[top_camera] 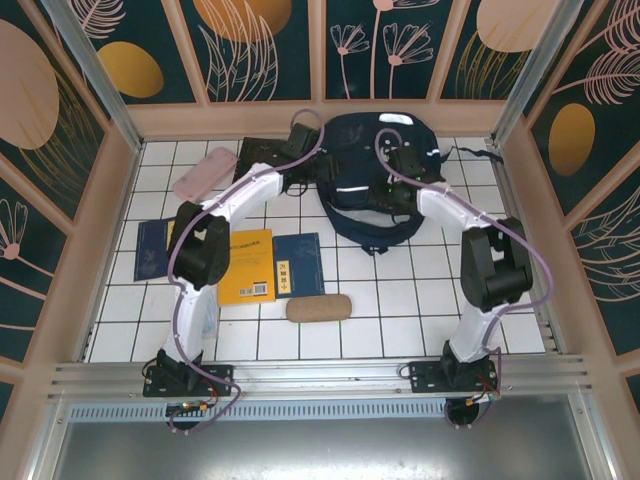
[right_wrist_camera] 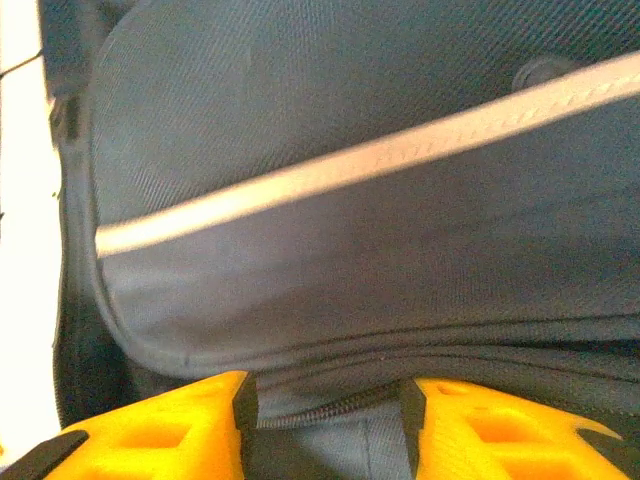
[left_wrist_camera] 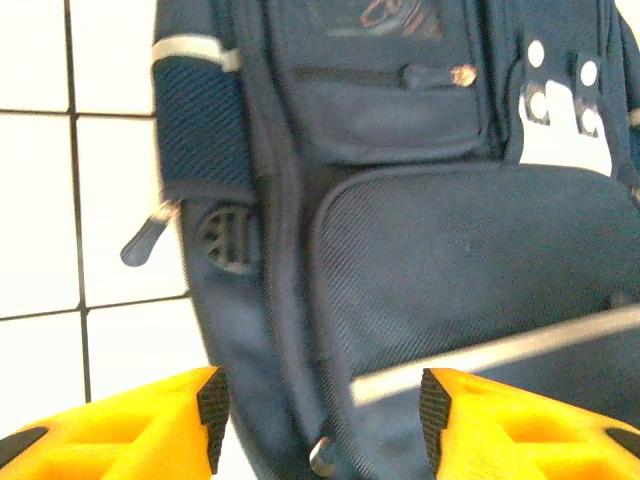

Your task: Pack the student bag

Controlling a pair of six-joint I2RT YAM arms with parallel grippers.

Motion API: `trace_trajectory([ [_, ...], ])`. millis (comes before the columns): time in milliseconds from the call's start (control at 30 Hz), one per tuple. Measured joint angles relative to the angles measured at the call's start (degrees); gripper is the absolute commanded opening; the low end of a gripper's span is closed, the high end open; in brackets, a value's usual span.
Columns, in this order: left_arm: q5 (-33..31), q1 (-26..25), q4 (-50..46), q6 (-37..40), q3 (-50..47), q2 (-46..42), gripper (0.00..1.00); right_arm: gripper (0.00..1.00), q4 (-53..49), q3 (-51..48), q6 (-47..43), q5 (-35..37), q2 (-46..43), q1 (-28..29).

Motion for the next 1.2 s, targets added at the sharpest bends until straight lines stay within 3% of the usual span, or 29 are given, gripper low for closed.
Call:
trace_trajectory([
  [167,0.39,-0.31,2.47,-2.14,-9.99,-2.6,0.59,0.44,-7.06,8.94,-1.09,-2.69,7.1,-1.77],
  [267,1.09,-1.11,2.49,-3.5,-13.05,-2.58,0.6,0.37,-8.07,9.22,-1.07,-3.69,7.3,-1.7],
  [367,1.88,-2.32,2.6,-4.85,-13.66,-2.58,0.6,0.38,-7.8,8.22,-0.9,-4.63,6.86,-1.42],
  [600,0.98,-3.41,3.69,-7.21,-13.66,-2.58,0.62,0.39,-2.36,-3.78,-0.92,-6.36,-3.26,5.14],
  [700,-0.24,-3.32,3.78,-7.69,-13.84,-2.6,0.63,0.46,-0.66,-7.39,-1.14,-7.76,-9.53,8.07],
  [867,-0.98,-3.26,3.78,-7.89,-14.95,-2.6,0.62,0.49,0.9,-7.54,-1.38,-6.67,-16.0,6.69],
  [1033,-1.42,-3.28,3.74,-8.33,-16.09,-2.6,0.62,0.41,2.97,0.28,-2.82,-4.24,-8.81,-0.07],
  [1200,-1.79,-3.67,3.21,-9.14,-16.28,-2.38,0.62,0.34,4.68,16.26,-4.44,-2.58,9.27,-5.29],
])
